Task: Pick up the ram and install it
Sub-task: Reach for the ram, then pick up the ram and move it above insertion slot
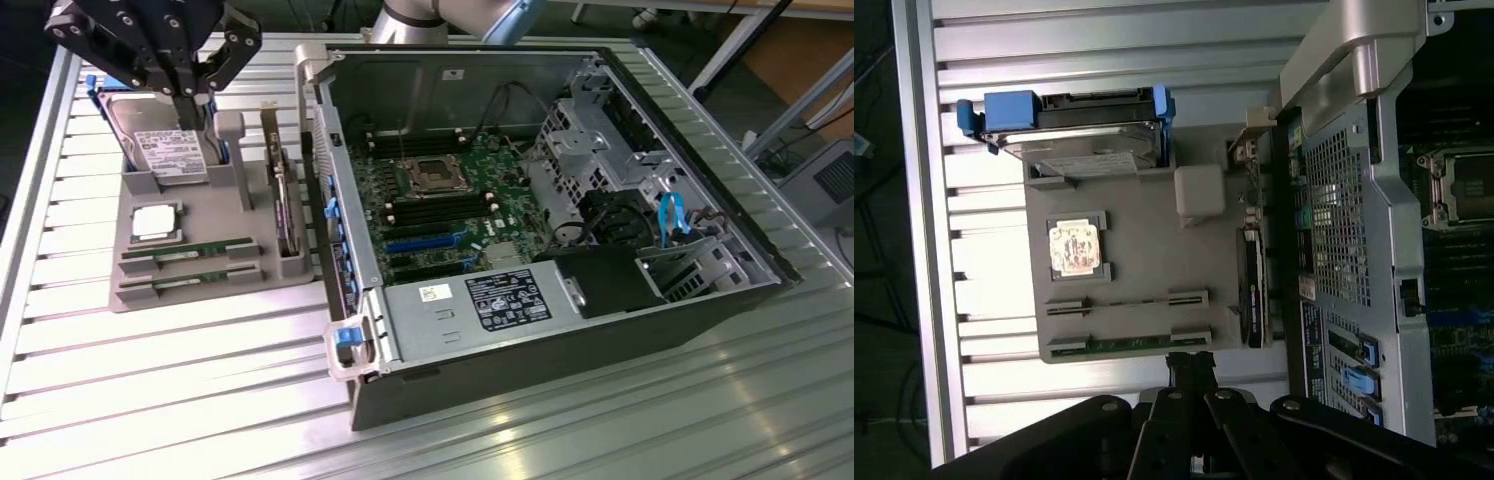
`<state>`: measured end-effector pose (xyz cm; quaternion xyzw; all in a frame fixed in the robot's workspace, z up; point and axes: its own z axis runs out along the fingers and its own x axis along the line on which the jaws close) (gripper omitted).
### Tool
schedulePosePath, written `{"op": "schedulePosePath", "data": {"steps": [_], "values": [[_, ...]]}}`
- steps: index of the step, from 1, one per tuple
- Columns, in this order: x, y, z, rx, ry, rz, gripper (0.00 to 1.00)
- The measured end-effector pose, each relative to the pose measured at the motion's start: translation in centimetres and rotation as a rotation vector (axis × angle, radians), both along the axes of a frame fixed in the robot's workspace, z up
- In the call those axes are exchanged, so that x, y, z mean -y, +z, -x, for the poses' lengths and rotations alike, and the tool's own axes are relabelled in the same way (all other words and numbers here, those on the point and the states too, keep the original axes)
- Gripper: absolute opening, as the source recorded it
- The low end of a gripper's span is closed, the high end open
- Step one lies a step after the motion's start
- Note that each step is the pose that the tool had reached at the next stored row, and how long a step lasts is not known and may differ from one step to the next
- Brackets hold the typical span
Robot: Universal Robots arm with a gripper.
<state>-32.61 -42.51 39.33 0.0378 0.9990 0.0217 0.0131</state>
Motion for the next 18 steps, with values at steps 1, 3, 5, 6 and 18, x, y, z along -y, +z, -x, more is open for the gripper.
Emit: {"op": "schedulePosePath", "data": {"steps": [1,3,5,6,18], "values": [[0.0,0.0,0.0,0.0,0.0,0.0,0.1],[0.0,0.0,0.0,0.0,0.0,0.0,0.1],[0.01,0.0,0.0,0.0,0.0,0.0,0.1],[0.01,0.0,0.0,0.0,0.0,0.0,0.1],[0.01,0.0,0.0,0.0001,0.072,0.0005,0.1]]}}
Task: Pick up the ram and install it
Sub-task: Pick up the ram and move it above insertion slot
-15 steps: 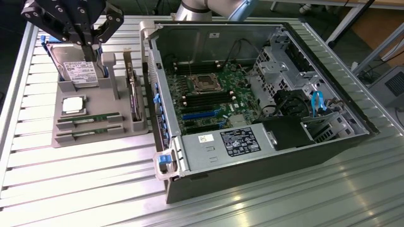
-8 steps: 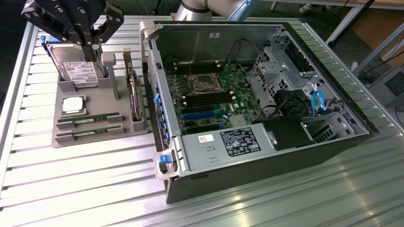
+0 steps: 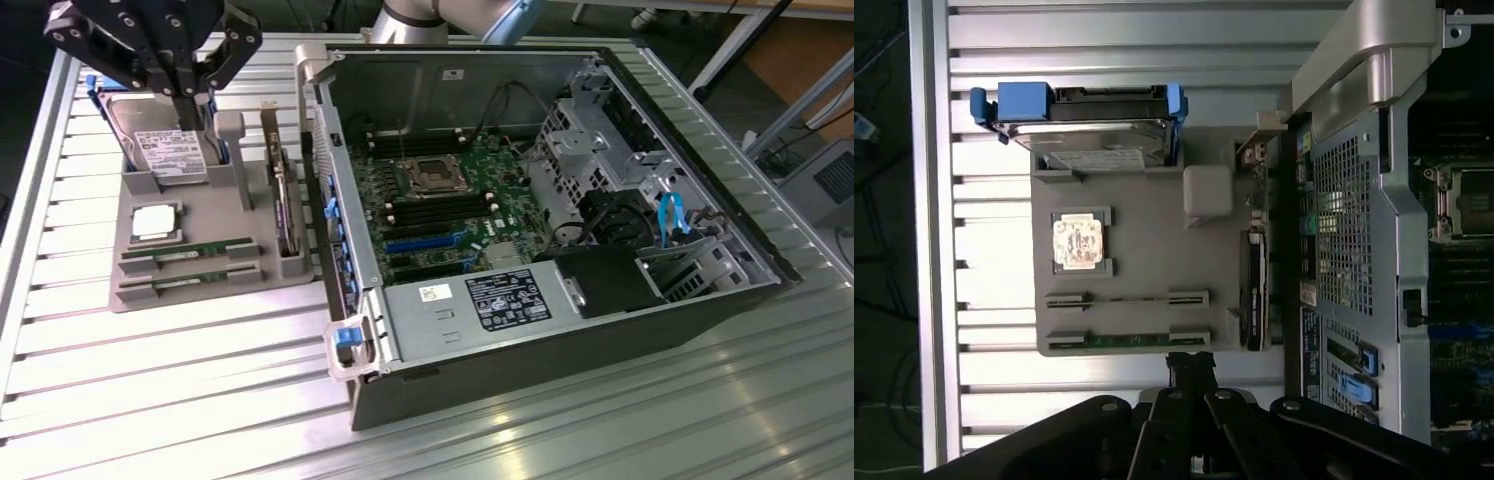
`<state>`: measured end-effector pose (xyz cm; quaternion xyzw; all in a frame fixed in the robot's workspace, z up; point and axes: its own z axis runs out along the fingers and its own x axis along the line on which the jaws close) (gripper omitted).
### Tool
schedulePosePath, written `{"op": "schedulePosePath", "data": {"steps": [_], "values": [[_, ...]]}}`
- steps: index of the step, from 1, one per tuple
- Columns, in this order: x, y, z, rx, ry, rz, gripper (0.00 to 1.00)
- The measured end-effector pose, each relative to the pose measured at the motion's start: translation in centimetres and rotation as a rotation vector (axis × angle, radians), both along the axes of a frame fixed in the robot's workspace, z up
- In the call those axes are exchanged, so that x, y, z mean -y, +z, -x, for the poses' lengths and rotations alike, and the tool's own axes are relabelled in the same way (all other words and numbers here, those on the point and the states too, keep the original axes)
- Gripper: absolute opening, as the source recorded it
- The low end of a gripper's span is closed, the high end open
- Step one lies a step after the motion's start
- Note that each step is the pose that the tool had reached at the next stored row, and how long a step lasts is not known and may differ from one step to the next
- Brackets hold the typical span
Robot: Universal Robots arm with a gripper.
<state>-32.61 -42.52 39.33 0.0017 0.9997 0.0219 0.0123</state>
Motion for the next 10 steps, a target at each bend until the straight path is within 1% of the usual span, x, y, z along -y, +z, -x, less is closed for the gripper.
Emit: {"op": "schedulePosePath", "data": {"steps": [2,4,6,10], "values": [[0.0,0.0,0.0,0.0,0.042,0.0005,0.1],[0.0,0.0,0.0,0.0,0.072,0.0007,0.1],[0.0,0.0,0.0,0.0,0.118,0.0021,0.1],[0.0,0.0,0.0,-0.0001,0.157,0.0035,0.1]]}}
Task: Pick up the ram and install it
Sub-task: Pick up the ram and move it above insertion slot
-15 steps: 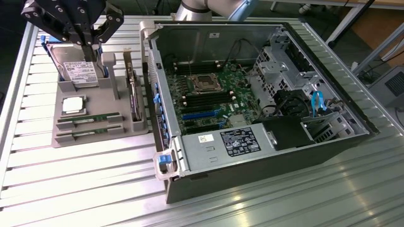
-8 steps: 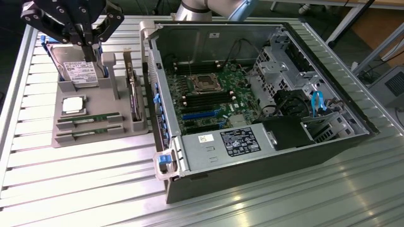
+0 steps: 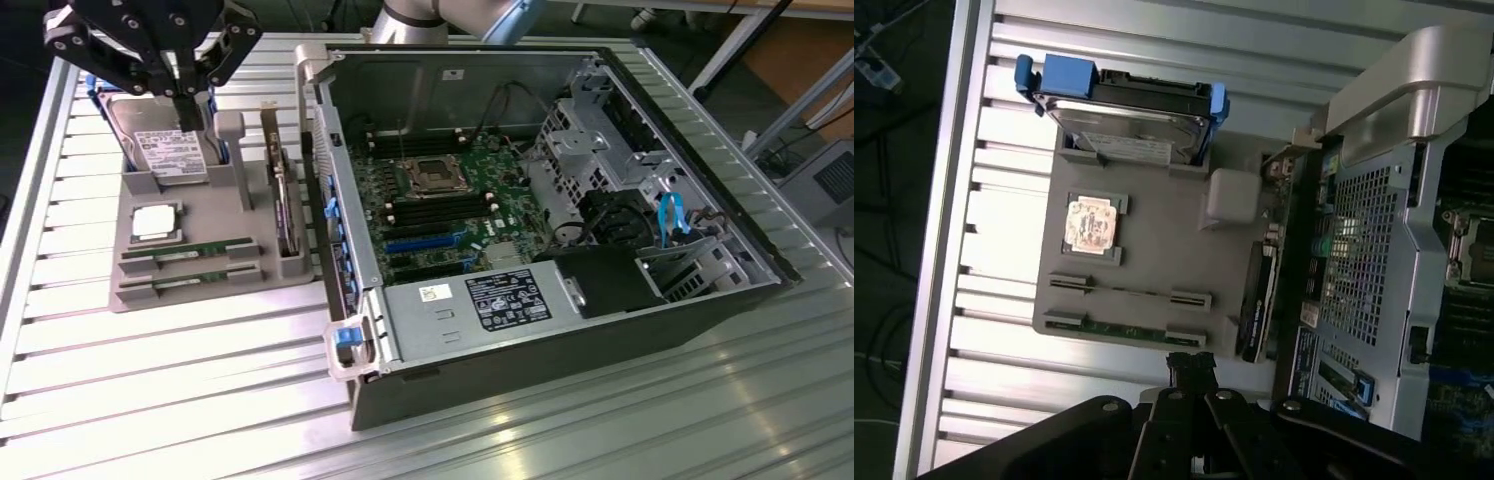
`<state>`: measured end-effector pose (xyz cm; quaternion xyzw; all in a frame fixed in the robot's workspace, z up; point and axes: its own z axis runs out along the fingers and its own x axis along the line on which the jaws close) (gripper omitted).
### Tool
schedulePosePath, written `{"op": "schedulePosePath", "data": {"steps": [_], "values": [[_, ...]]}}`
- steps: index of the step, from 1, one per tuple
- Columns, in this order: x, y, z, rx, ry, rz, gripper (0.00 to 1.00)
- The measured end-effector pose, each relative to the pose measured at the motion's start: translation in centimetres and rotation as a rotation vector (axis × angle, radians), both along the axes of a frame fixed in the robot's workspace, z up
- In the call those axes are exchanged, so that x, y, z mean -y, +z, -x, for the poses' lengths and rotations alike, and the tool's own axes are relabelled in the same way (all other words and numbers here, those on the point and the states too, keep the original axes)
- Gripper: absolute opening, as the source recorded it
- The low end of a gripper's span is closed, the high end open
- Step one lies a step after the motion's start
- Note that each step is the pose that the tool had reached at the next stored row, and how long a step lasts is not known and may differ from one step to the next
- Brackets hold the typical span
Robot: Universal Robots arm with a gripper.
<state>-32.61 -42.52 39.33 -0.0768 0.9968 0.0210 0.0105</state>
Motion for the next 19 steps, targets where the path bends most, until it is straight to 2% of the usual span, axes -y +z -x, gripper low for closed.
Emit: {"op": "schedulePosePath", "data": {"steps": [12,13,16,17,19], "values": [[0.0,0.0,0.0,-0.0001,0.12,0.0052,0.1],[0.0,0.0,0.0,-0.0001,0.181,0.0082,0.1],[0.0,0.0,0.0,-0.0002,0.215,0.011,0.1],[0.0,0.0,0.0,-0.0003,0.287,0.0162,0.1],[0.0,0.0,0.0,-0.0003,0.302,0.017,0.1]]}}
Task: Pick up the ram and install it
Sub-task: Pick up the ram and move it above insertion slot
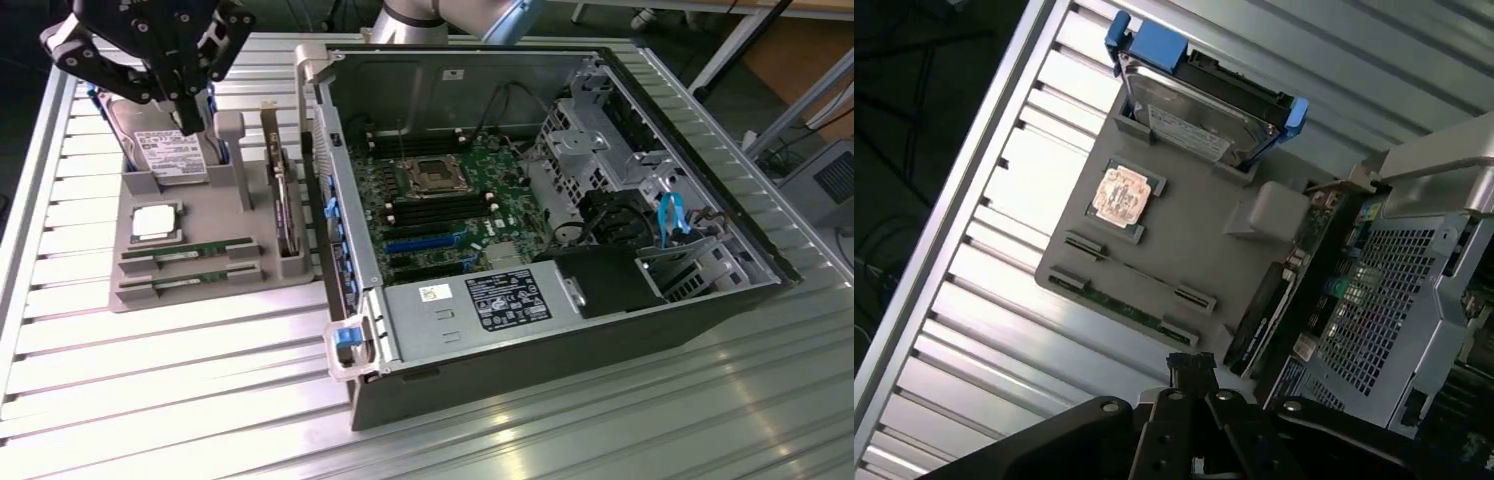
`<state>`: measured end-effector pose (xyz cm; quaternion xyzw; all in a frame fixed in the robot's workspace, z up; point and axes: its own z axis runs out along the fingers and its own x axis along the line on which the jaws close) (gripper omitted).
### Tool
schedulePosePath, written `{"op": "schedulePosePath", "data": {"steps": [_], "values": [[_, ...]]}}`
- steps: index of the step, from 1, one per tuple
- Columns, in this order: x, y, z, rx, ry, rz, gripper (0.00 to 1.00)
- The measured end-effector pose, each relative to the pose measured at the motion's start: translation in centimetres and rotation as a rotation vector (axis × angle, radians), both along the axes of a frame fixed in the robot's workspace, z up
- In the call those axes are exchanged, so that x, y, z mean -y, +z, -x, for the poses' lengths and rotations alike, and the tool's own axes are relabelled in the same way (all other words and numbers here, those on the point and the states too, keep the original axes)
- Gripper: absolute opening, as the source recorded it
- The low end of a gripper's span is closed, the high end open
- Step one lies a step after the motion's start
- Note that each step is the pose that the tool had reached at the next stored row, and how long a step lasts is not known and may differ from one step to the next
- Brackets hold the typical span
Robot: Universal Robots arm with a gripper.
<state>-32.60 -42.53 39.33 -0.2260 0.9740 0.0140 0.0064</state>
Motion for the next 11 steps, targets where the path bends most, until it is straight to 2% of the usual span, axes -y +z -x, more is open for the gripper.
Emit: {"op": "schedulePosePath", "data": {"steps": [4,5,6,11], "values": [[0.0,0.0,0.0,0.0,0.064,0.003,0.1],[0.0,0.0,0.0,0.0,0.092,0.0036,0.1],[0.0,0.0,0.0,0.0001,0.153,0.0053,0.1],[0.0,0.0,0.0,0.0001,0.216,0.008,0.1]]}}
